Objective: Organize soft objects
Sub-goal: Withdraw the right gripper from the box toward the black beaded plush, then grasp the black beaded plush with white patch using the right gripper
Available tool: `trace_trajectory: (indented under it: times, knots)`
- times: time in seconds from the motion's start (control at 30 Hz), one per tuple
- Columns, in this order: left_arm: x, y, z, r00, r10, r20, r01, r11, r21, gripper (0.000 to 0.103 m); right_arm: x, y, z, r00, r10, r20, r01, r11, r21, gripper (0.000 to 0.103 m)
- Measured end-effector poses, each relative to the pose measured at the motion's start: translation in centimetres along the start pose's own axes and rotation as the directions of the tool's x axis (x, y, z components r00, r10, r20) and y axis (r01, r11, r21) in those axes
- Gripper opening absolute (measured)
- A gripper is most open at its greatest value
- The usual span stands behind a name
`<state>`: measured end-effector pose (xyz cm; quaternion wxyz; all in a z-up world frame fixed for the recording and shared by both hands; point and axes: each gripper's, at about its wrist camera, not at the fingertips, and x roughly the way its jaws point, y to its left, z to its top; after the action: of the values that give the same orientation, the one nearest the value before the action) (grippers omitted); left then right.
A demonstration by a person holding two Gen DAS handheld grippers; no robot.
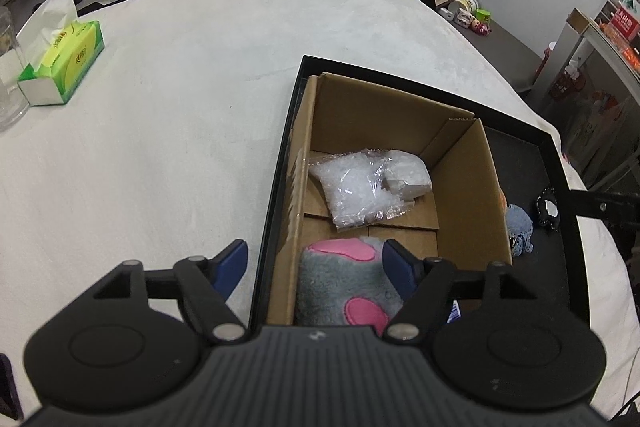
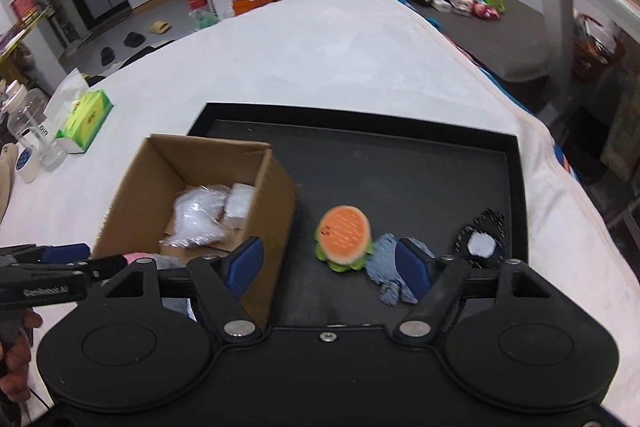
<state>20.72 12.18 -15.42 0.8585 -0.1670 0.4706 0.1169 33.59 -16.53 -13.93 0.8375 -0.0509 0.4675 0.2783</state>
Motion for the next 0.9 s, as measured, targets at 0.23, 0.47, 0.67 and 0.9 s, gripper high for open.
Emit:
trace_trajectory:
  times: [0.23, 0.47, 0.67, 0.9]
  knots:
    - [0.3, -1.1, 0.3, 1.000, 0.010, -0.011, -0.010, 0.999, 0.033, 0.082, 0.4, -2.1, -1.3, 1.000, 0.000, -0.010, 0.001, 0.999, 0.043, 0.073]
    - [0.7, -2.1, 0.7, 1.000, 0.018, -0.021, -0.017, 0.998, 0.055, 0.087, 1.3, -4.4, -2.4, 0.999, -0.031, -0.017, 0.032, 0.995, 0.097, 0.078]
    - [1.2, -2.7, 1.3, 0.999, 0.037, -0.012, -0.037, 0.997, 0.063, 0.089, 2.1, -6.8, -3.2, 0.997, -0.064, -0.032, 0.068, 0.989, 0.134, 0.078]
    - [1.4, -3.4, 1.8, 0.999, 0.042, -0.016, -0.040, 0.996, 0.080, 0.089, 3.6, -9.4, -3.6, 0.996, -0.087, -0.025, 0.090, 0.980, 0.178, 0.072]
